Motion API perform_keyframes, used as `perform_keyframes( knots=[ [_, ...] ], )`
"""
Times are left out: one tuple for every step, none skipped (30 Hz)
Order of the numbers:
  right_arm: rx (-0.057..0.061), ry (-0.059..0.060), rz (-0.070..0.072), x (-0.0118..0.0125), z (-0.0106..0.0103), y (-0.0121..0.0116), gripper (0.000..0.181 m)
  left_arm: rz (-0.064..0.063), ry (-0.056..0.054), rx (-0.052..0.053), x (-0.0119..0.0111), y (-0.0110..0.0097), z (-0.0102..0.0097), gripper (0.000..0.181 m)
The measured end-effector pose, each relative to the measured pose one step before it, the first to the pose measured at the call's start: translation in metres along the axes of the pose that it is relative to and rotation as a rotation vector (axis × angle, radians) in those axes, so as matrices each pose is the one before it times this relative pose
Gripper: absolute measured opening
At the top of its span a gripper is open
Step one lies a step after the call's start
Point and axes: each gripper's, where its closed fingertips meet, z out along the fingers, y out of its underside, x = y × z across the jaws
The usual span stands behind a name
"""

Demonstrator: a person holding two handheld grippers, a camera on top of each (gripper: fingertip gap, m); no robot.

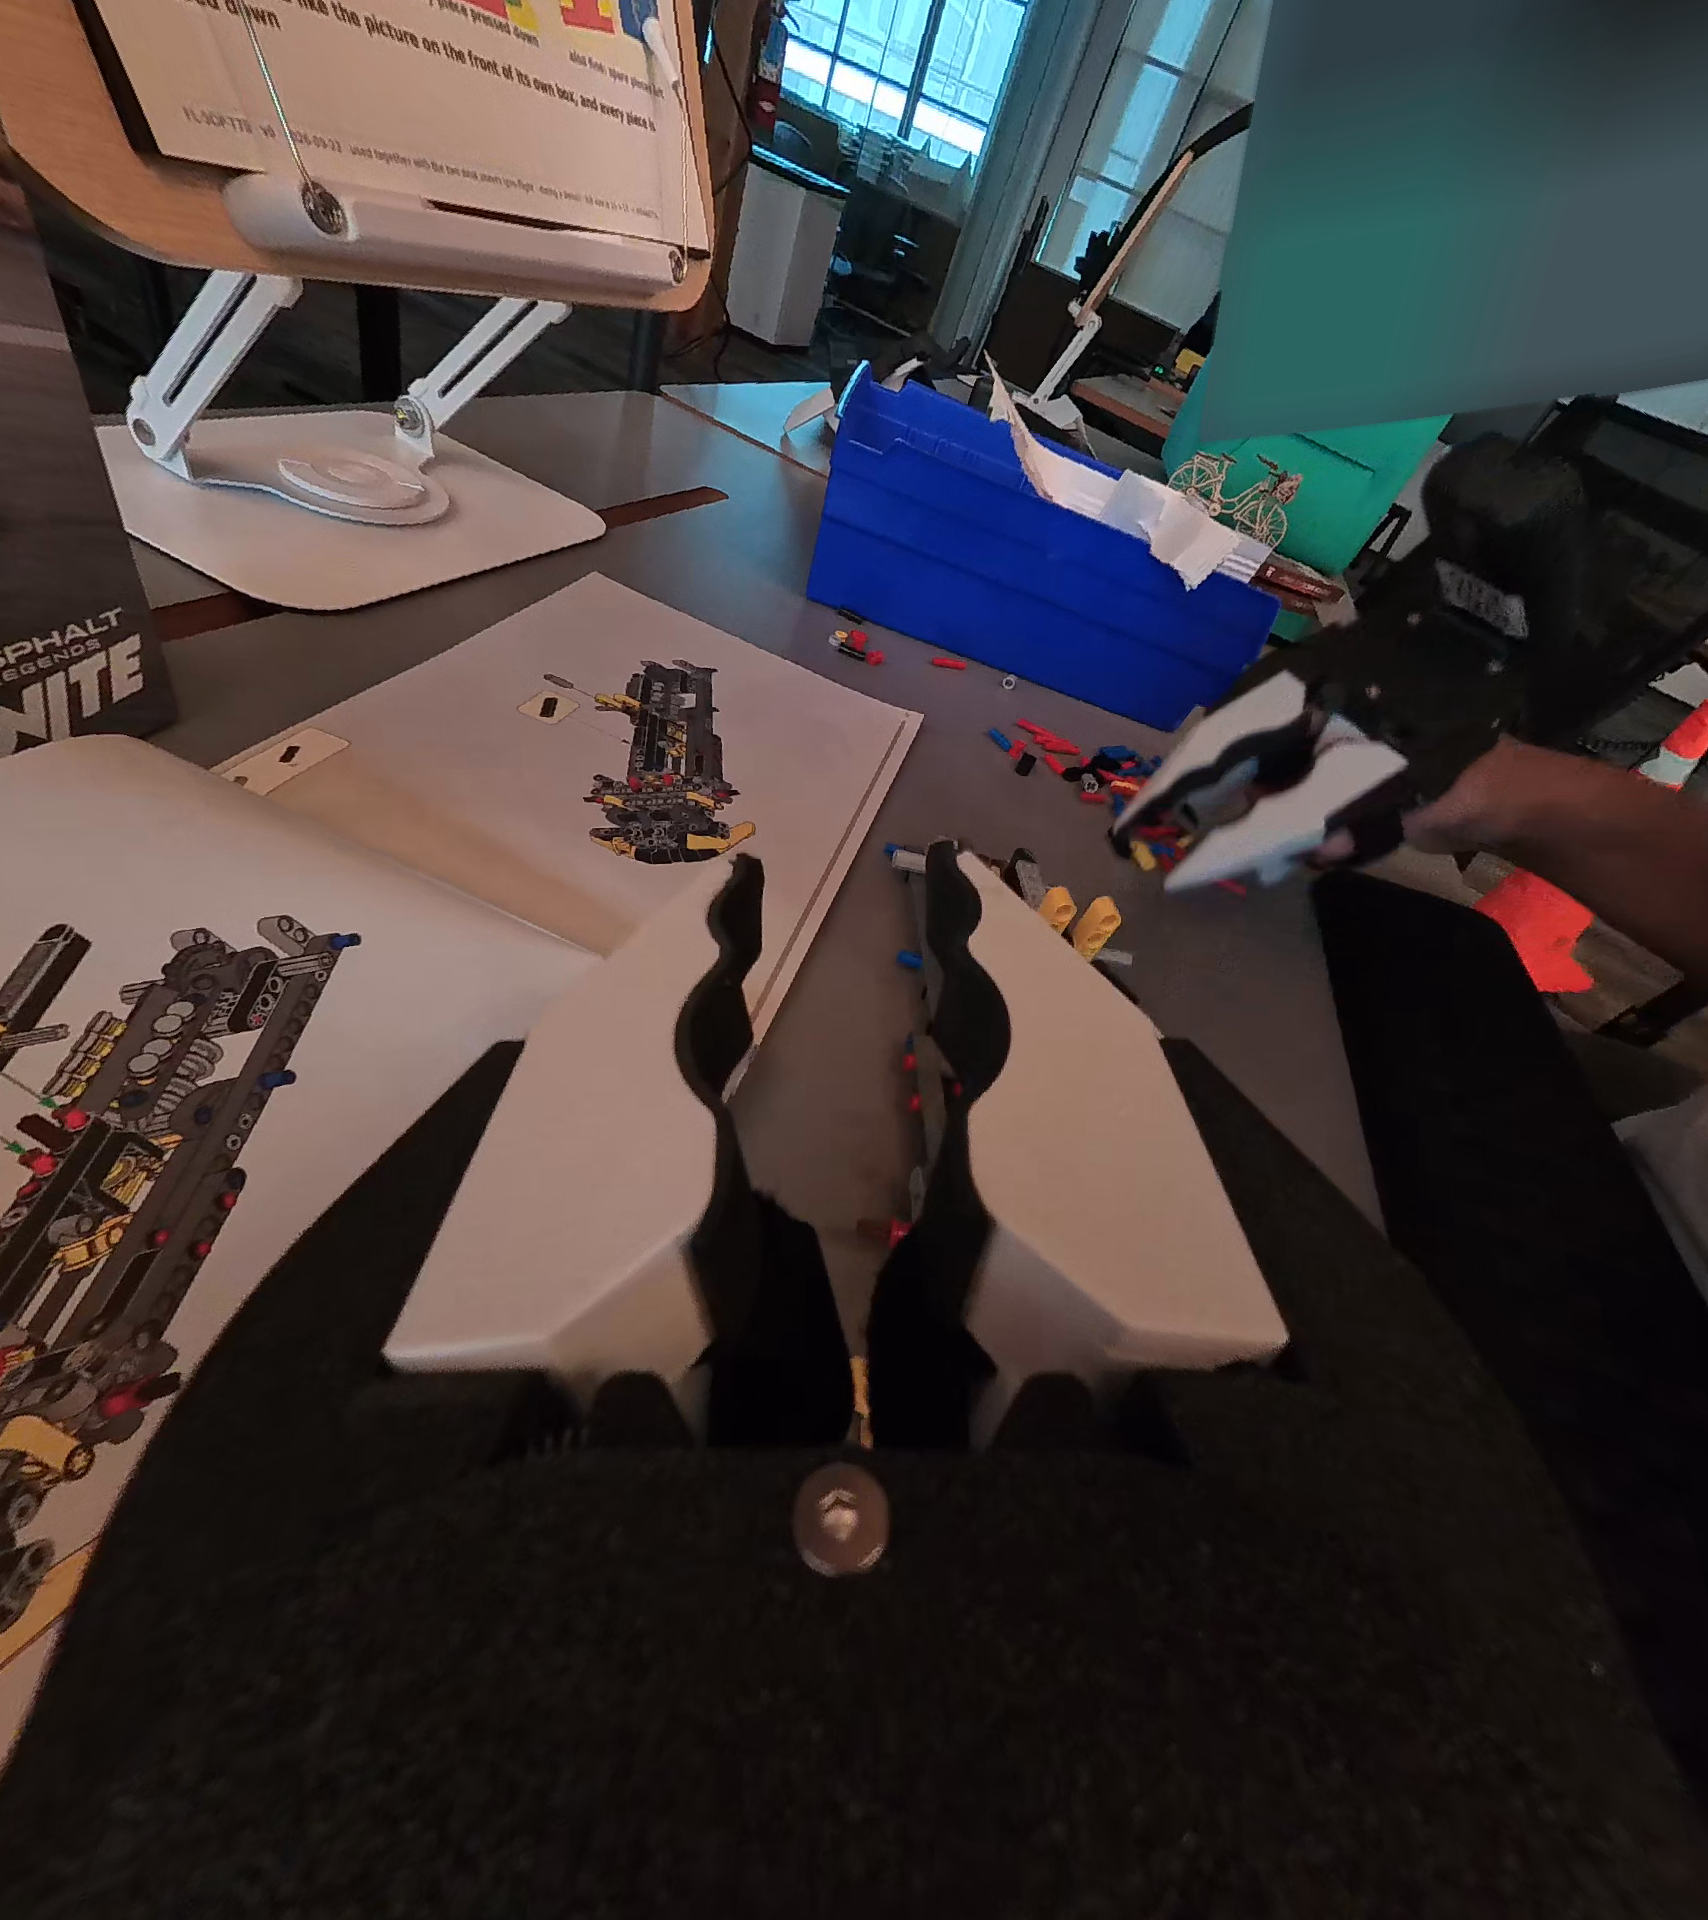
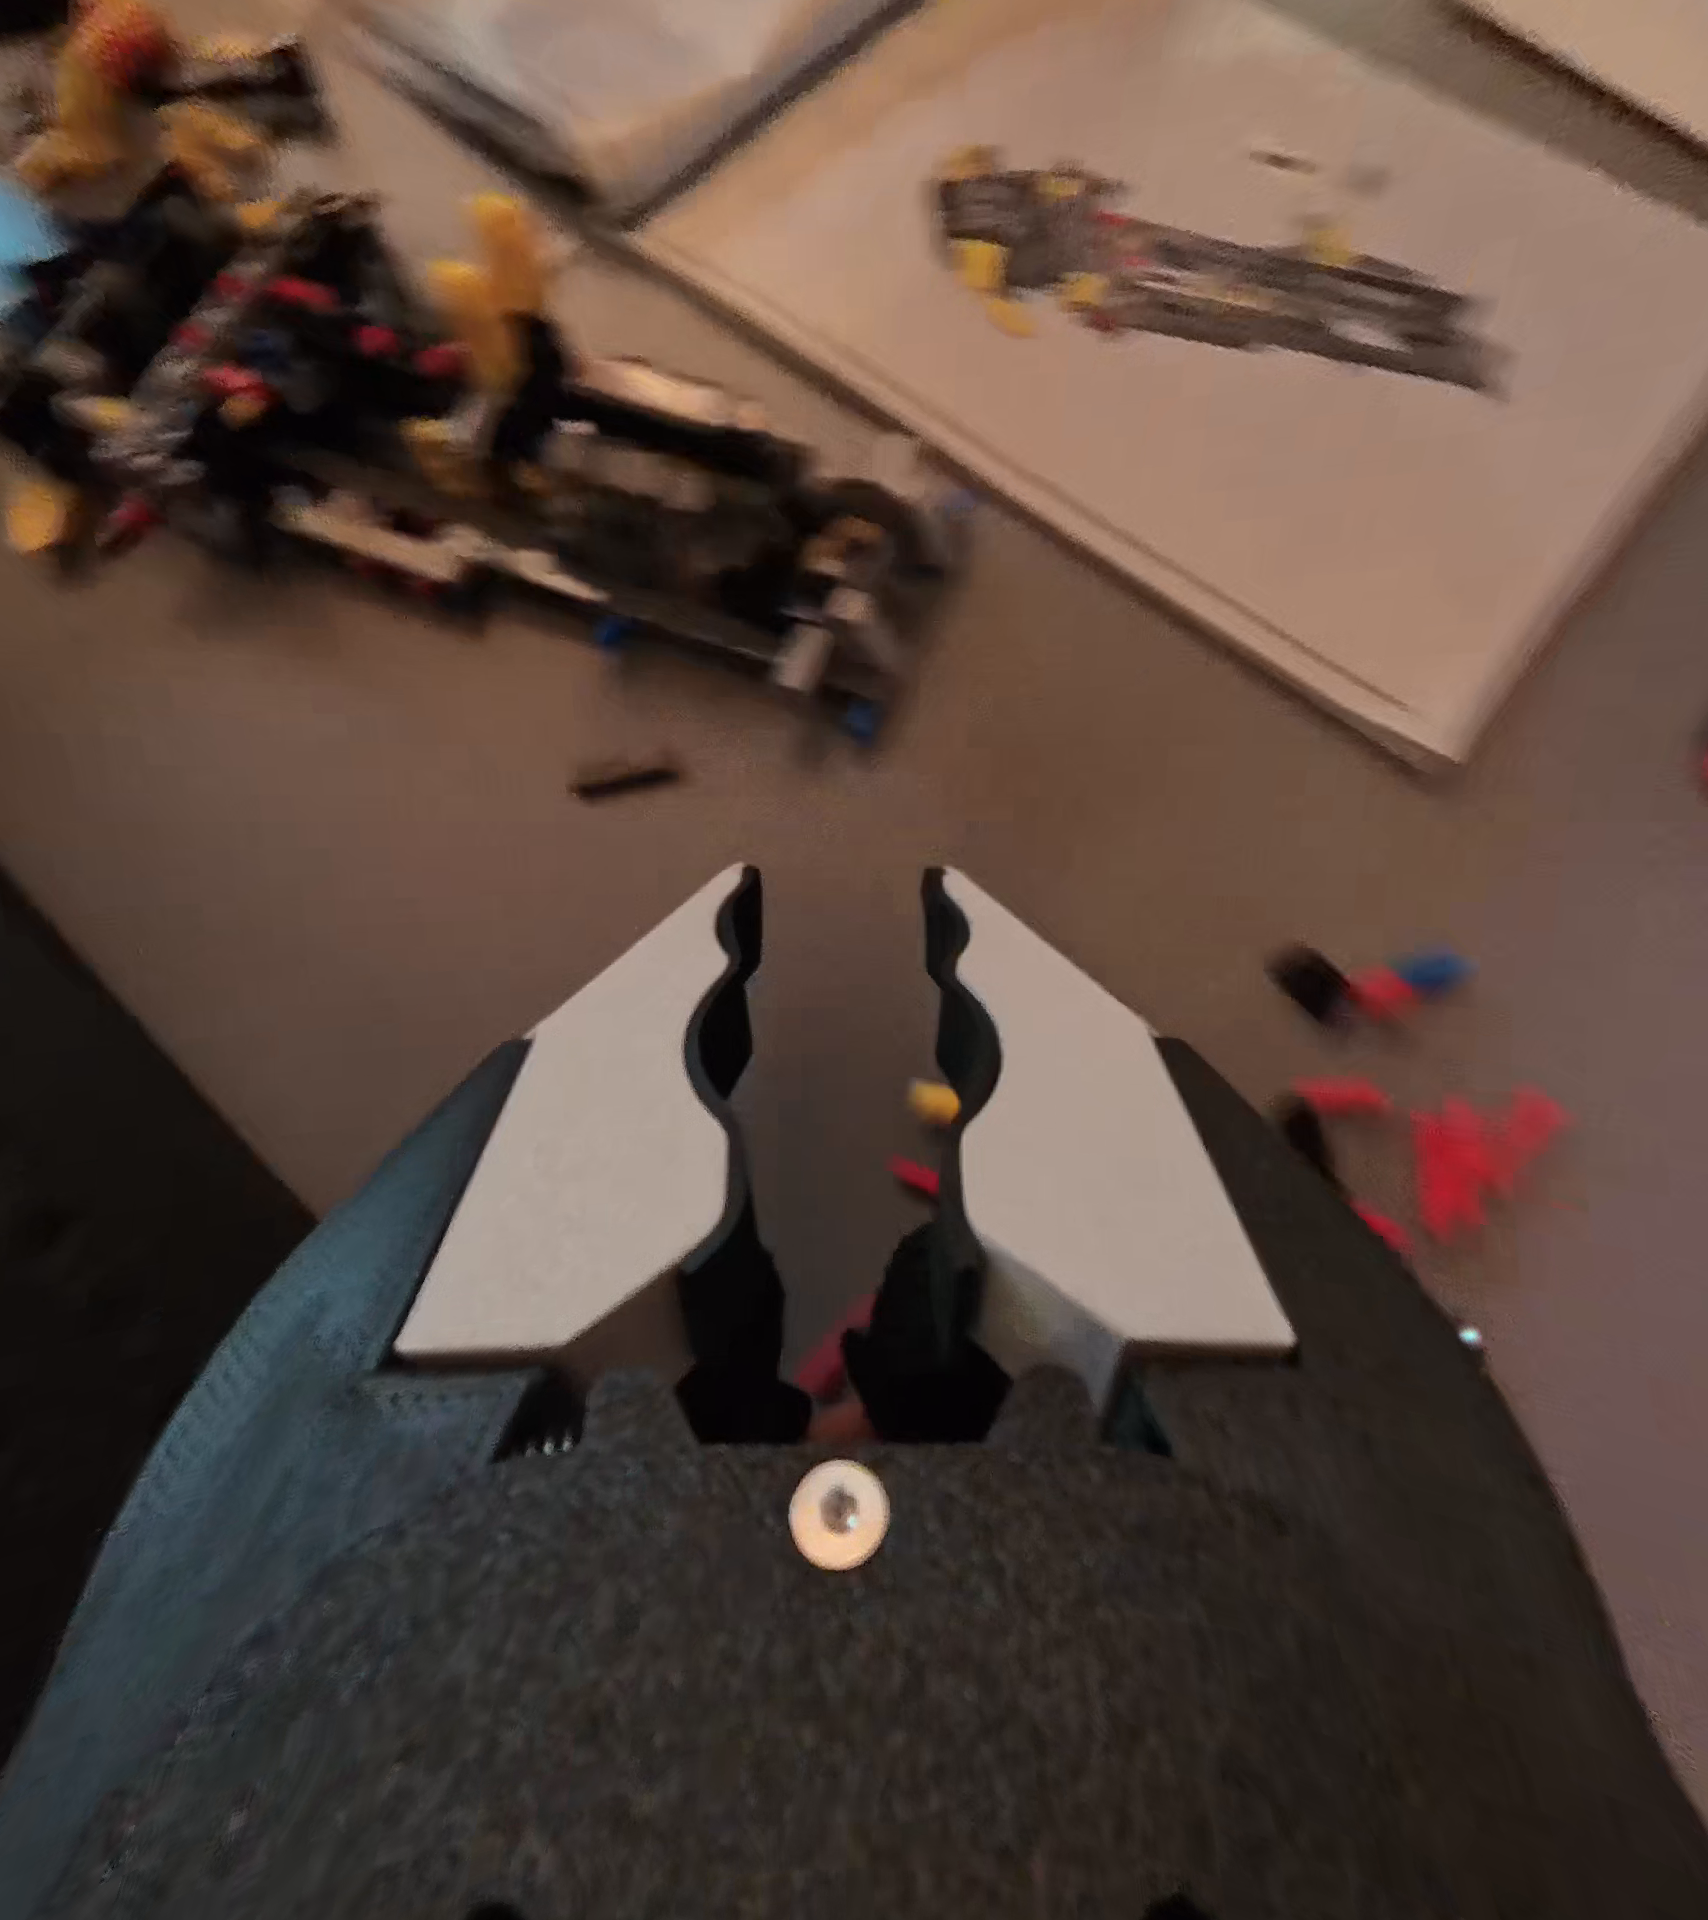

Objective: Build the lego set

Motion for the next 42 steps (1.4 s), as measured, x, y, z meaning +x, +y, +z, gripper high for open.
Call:
perform_keyframes(
  knots=[
    [0.0073,0.0873,0.0497,0.02282,-0.01108,0.00643,0.031,0.0003,0.0006,-0.0036,0.00002,0.00098,0.00059,0.029],
    [-0.0026,0.0879,0.0339,0.02248,-0.00792,0.00733,0.030,0.0000,0.0015,-0.0030,0.00014,0.00084,0.00082,0.029],
    [-0.0082,0.0461,0.0026,0.01467,-0.00412,0.00662,0.030,-0.0008,0.0031,-0.0027,0.00039,0.00074,0.00104,0.029],
    [-0.0147,0.0245,-0.0232,0.00946,-0.00112,0.00598,0.030,-0.0008,0.0045,-0.0041,0.00060,0.00070,0.00109,0.030],
    [-0.0194,0.0150,-0.0296,0.00669,0.00126,0.00534,0.030,0.0002,0.0035,-0.0045,0.00066,0.00083,0.00114,0.030],
    [-0.0208,-0.0027,-0.0261,0.00353,0.00268,0.00460,0.029,0.0018,0.0020,-0.0039,0.00062,0.00066,0.00101,0.030],
    [-0.0164,-0.0134,-0.0091,0.00204,0.00284,0.00300,0.028,0.0027,0.0008,-0.0034,0.00048,0.00058,0.00074,0.030],
    [-0.0073,-0.0178,0.0076,0.00178,0.00205,0.00056,0.028,0.0034,-0.0010,-0.0034,0.00025,0.00052,0.00054,0.030],
    [-0.0004,-0.0344,0.0124,-0.00095,0.00178,-0.00090,0.029,0.0034,-0.0025,-0.0029,0.00000,0.00051,0.00026,0.030],
    [-0.0052,-0.0462,0.0045,-0.00380,0.00187,-0.00037,0.030,0.0024,-0.0036,-0.0015,-0.00025,0.00025,-0.00012,0.030],
    [-0.0217,-0.0217,-0.0071,-0.00100,0.00219,0.00247,0.030,0.0007,-0.0029,0.0001,-0.00042,0.00016,-0.00025,0.030],
    [-0.0193,-0.0056,-0.0151,0.00057,0.00152,0.00274,0.031,-0.0013,-0.0015,0.0011,-0.00028,0.00009,-0.00031,0.030],
    [0.0069,-0.0069,-0.0092,-0.00047,-0.00042,-0.00084,0.029,-0.0023,-0.0002,0.0008,-0.00032,-0.00010,-0.00024,0.030],
    [0.0012,-0.0047,0.0036,0.00037,-0.00033,-0.00002,0.027,-0.0017,-0.0004,-0.0003,-0.00046,0.00009,-0.00010,0.030],
    [0.0011,-0.0038,0.0081,0.00051,-0.00017,0.00058,0.027,-0.0006,-0.0009,-0.0012,-0.00054,0.00022,-0.00005,0.029],
    [0.0074,-0.0062,0.0056,-0.00023,-0.00032,0.00001,0.025,-0.0003,-0.0007,-0.0010,-0.00042,0.00028,0.00022,0.029],
    [0.0061,-0.0020,0.0034,0.00035,-0.00014,0.00001,0.023,-0.0009,0.0006,-0.0005,-0.00022,0.00030,0.00028,0.029],
    [0.0042,0.0009,0.0016,0.00051,-0.00013,0.00007,0.020,-0.0019,0.0024,-0.0008,0.00004,0.00027,0.00054,0.029],
    [0.0023,-0.0025,-0.0028,-0.00021,-0.00018,-0.00009,0.017,-0.0015,0.0033,-0.0023,0.00029,0.00047,0.00067,0.029],
    [0.0029,-0.0040,-0.0040,-0.00061,-0.00027,-0.00049,0.012,0.0004,0.0028,-0.0038,0.00050,0.00069,0.00065,0.029],
    [0.0038,0.0008,-0.0044,-0.00029,-0.00012,-0.00075,0.009,0.0023,0.0011,-0.0036,0.00047,0.00058,0.00061,0.030],
    [0.0004,0.0026,-0.0048,-0.00009,-0.00007,-0.00030,0.008,0.0032,-0.0007,-0.0028,0.00022,0.00055,0.00038,0.030],
    [-0.0014,0.0029,-0.0037,0.00000,0.00001,-0.00012,0.007,0.0029,-0.0012,-0.0028,0.00021,0.00061,0.00020,0.030],
    [-0.0013,0.0000,-0.0030,-0.00035,-0.00015,-0.00024,0.007,0.0017,-0.0015,-0.0020,-0.00013,0.00039,0.00015,0.030],
    [-0.0015,-0.0031,-0.0012,-0.00055,-0.00034,-0.00060,0.010,0.0005,-0.0009,-0.0006,-0.00005,0.00013,-0.00011,0.030],
    [0.0057,-0.0060,0.0034,-0.00064,-0.00077,-0.00217,0.014,-0.0005,-0.0005,0.0007,-0.00016,-0.00018,-0.00021,0.030],
    [0.0085,-0.0049,0.0026,0.00010,-0.00099,-0.00311,0.014,-0.0011,-0.0002,0.0014,-0.00014,-0.00028,-0.00028,0.030],
    [0.0078,0.0023,-0.0039,0.00159,-0.00118,-0.00331,0.013,-0.0010,-0.0004,0.0017,-0.00023,-0.00044,-0.00031,0.030],
    [0.0045,-0.0004,-0.0089,0.00167,-0.00068,-0.00258,0.013,-0.0006,0.0002,0.0020,0.00002,-0.00040,-0.00033,0.029],
    [-0.0015,-0.0124,-0.0074,0.00034,0.00023,-0.00122,0.012,-0.0001,0.0009,0.0016,0.00039,-0.00036,-0.00031,0.029],
    [-0.0093,-0.0187,-0.0035,-0.00033,0.00131,0.00047,0.012,0.0011,0.0005,0.0000,0.00041,-0.00015,-0.00017,0.029],
    [-0.0118,-0.0230,-0.0018,-0.00116,0.00169,0.00146,0.013,0.0024,0.0001,-0.0012,0.00042,0.00004,-0.00011,0.030],
    [-0.0114,-0.0204,-0.0022,-0.00159,0.00167,0.00182,0.013,0.0028,-0.0009,-0.0018,0.00039,0.00025,0.00001,0.030],
    [-0.0112,-0.0110,-0.0039,-0.00078,0.00166,0.00209,0.013,0.0024,-0.0006,-0.0017,0.00032,0.00023,-0.00022,0.030],
    [-0.0126,-0.0067,-0.0056,-0.00075,0.00176,0.00234,0.013,0.0018,-0.0008,-0.0012,0.00030,0.00025,-0.00016,0.030],
    [-0.0082,0.0031,-0.0056,0.00053,0.00139,0.00174,0.012,0.0010,-0.0017,-0.0003,-0.00007,0.00018,-0.00025,0.030],
    [0.0070,0.0003,0.0005,-0.00007,0.00054,-0.00057,0.011,0.0002,-0.0005,0.0004,0.00000,-0.00006,-0.00028,0.030],
    [0.0029,-0.0035,0.0051,-0.00002,0.00036,-0.00028,0.010,-0.0006,0.0007,0.0013,0.00013,-0.00022,-0.00024,0.029],
    [0.0033,-0.0078,0.0083,-0.00017,0.00034,-0.00015,0.009,-0.0014,0.0013,0.0019,0.00007,-0.00038,-0.00015,0.030],
    [0.0042,-0.0092,0.0095,-0.00027,0.00030,-0.00019,0.008,-0.0015,0.0018,0.0013,0.00022,-0.00029,-0.00008,0.029],
    [0.0044,-0.0112,0.0115,-0.00044,0.00026,0.00010,0.008,-0.0007,0.0017,0.0004,0.00027,-0.00008,0.00012,0.029],
    [0.0011,-0.0205,0.0164,-0.00160,0.00047,0.00068,0.009,-0.0002,0.0016,-0.0004,0.00022,0.00018,0.00032,0.029]
  ],
)
